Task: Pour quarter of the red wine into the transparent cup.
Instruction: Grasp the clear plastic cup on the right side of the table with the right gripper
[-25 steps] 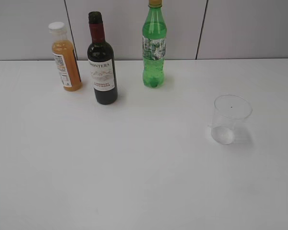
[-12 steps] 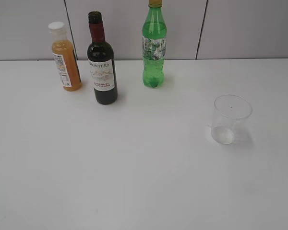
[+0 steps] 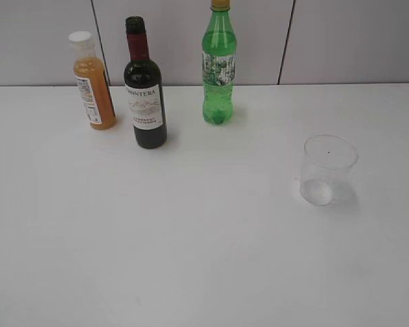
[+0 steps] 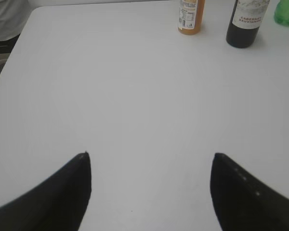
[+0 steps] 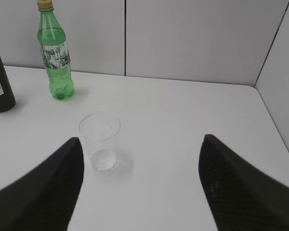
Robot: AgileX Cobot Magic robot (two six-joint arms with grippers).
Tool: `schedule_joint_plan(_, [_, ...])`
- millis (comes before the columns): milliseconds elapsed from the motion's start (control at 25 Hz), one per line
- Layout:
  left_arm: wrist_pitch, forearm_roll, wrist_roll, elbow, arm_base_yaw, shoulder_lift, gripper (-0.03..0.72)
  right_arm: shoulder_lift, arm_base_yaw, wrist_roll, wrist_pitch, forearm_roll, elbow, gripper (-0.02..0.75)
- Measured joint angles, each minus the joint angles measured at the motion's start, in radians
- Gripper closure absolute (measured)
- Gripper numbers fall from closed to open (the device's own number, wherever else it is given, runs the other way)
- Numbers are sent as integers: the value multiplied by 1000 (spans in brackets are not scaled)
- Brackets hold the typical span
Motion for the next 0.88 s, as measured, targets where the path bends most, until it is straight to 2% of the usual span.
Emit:
schedule_joint_plan(640, [0,0,2,0,0,0,99,409,0,-23,-519,4,0,143])
schedule_joint_plan(880, [0,0,0,0,0,0,99,591,0,-24,-761,31,20,143])
